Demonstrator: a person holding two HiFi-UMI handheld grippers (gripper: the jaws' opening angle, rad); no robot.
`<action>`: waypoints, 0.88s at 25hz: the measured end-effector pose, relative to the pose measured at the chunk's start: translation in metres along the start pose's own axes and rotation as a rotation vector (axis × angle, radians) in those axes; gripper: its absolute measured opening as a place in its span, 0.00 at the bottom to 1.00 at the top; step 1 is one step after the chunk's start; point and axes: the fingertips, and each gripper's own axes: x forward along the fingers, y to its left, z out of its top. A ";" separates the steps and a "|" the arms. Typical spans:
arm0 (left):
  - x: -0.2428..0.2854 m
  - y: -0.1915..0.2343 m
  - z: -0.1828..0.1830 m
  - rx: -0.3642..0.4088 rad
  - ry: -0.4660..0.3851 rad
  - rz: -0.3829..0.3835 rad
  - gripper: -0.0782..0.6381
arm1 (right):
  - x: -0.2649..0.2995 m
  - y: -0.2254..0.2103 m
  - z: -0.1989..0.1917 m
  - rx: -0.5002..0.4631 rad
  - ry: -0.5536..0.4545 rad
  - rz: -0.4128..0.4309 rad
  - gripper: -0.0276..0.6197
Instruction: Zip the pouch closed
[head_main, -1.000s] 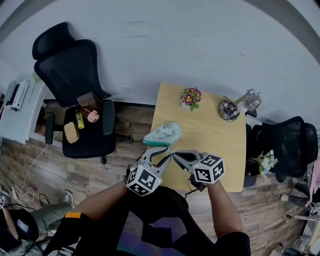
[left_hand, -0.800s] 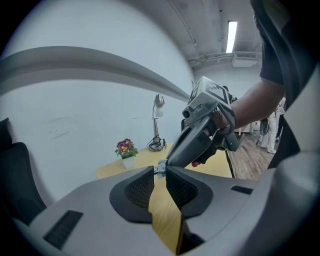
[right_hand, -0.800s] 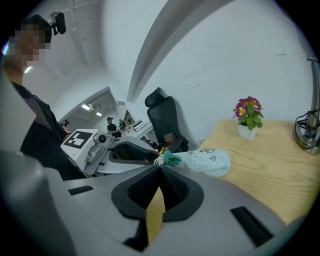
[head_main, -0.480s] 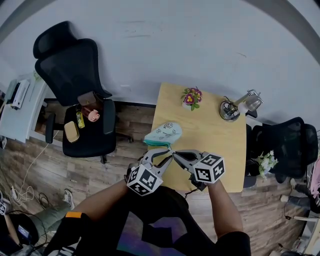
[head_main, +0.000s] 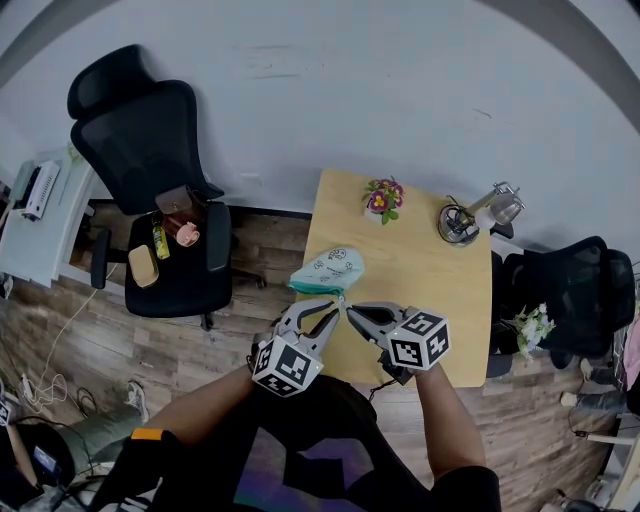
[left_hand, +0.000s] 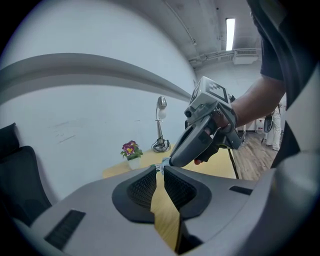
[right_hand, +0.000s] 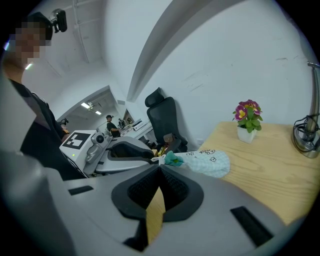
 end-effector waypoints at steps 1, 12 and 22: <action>-0.001 0.002 0.000 -0.002 -0.001 0.010 0.18 | 0.000 0.000 0.000 0.000 0.001 -0.001 0.07; 0.000 0.002 -0.005 -0.013 0.012 0.010 0.13 | 0.004 0.008 -0.006 -0.016 0.020 0.010 0.07; -0.001 0.009 -0.019 -0.085 0.034 0.001 0.12 | 0.001 0.002 -0.014 -0.010 0.031 -0.032 0.07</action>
